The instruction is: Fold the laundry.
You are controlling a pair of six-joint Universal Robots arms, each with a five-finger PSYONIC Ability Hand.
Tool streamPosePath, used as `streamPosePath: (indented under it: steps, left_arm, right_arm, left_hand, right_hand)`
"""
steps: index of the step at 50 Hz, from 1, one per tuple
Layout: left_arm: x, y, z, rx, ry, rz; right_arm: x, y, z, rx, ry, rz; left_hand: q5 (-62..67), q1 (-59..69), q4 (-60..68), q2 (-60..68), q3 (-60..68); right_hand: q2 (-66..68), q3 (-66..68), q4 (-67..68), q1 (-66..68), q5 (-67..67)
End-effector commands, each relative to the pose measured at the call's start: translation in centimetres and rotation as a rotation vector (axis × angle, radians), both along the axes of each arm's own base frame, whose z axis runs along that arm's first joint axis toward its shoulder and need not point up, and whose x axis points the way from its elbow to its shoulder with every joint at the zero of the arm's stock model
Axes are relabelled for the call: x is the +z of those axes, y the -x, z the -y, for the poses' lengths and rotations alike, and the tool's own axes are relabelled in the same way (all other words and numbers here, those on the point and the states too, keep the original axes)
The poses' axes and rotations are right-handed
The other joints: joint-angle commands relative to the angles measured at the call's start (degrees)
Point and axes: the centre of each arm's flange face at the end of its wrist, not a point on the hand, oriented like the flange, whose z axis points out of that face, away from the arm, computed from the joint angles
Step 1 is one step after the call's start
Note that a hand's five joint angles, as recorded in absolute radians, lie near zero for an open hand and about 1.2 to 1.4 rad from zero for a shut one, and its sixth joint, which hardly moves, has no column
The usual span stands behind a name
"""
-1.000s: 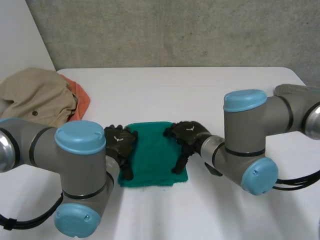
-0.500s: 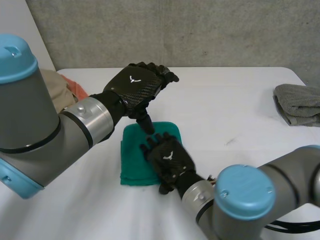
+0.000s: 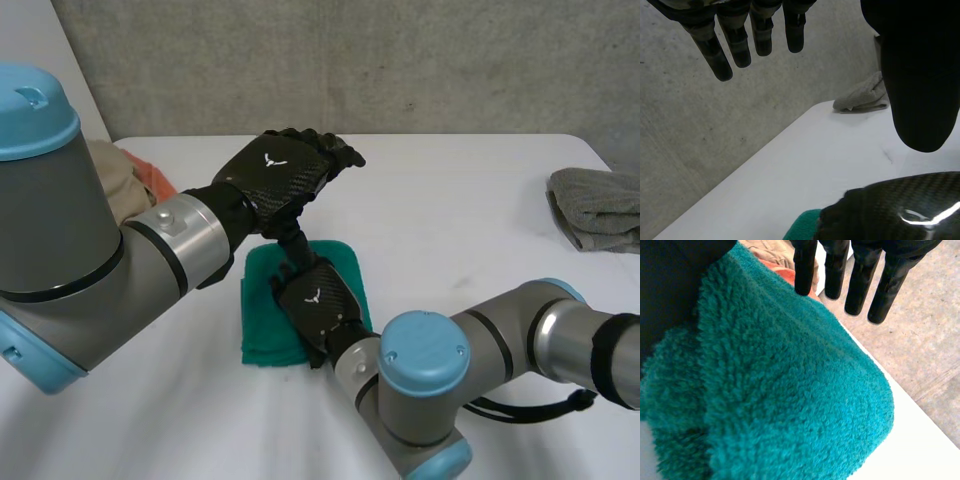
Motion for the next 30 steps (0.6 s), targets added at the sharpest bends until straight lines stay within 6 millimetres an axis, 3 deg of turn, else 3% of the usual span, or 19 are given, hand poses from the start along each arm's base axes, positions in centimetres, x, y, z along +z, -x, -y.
streamPosePath:
  steps: [1,6,10,11,14,18,23,30]
  left_arm:
    - [-0.5,0.1,-0.4,-0.008,-0.014,0.009]
    - [-0.7,0.0,-0.4,-0.008,-0.020,0.011]
    - [-0.6,0.0,-0.3,-0.005,-0.018,0.009]
    - [-0.6,0.0,-0.3,-0.004,-0.018,0.009]
    - [-0.5,-0.1,-0.3,-0.001,-0.014,0.007]
    - [-0.3,-0.2,-0.3,0.002,-0.011,0.005]
    - [0.1,-0.9,0.0,0.023,-0.004,0.001]
    - [-0.1,-1.7,0.6,0.051,-0.010,0.004]
  right_arm:
    - [0.3,-1.3,1.5,0.000,0.025,0.036]
    - [0.3,-1.9,2.3,-0.005,0.038,0.045]
    - [0.4,-2.3,3.2,-0.011,0.050,0.055]
    - [0.3,-2.3,3.7,-0.020,0.046,0.052]
    - [0.8,-1.6,5.0,-0.049,0.041,0.053]
    - [2.1,0.6,7.8,-0.129,0.038,0.054]
    - [4.8,6.1,11.6,-0.254,0.047,0.030]
    - [5.3,13.3,15.8,-0.260,0.079,-0.029]
  left_hand:
    - [0.78,1.11,1.66,1.56,1.22]
    - [0.61,0.94,1.50,1.39,1.05]
    - [0.61,0.94,1.50,1.39,1.05]
    - [0.61,0.94,1.50,1.39,1.05]
    - [0.61,0.94,1.50,1.39,1.05]
    - [0.61,0.94,1.49,1.39,1.05]
    - [0.45,0.77,1.33,1.22,0.88]
    - [0.45,0.77,1.33,1.22,0.88]
  right_hand:
    - [9.60,9.50,9.68,12.13,10.06]
    - [17.31,17.21,17.39,19.84,17.76]
    - [47.55,47.45,47.63,50.08,48.01]
    - [61.44,61.34,61.52,63.97,61.90]
    - [62.03,61.93,62.11,64.55,62.48]
    - [62.03,61.93,62.11,64.55,62.48]
    - [62.03,61.93,62.11,64.55,62.48]
    - [62.03,61.93,62.11,64.55,62.48]
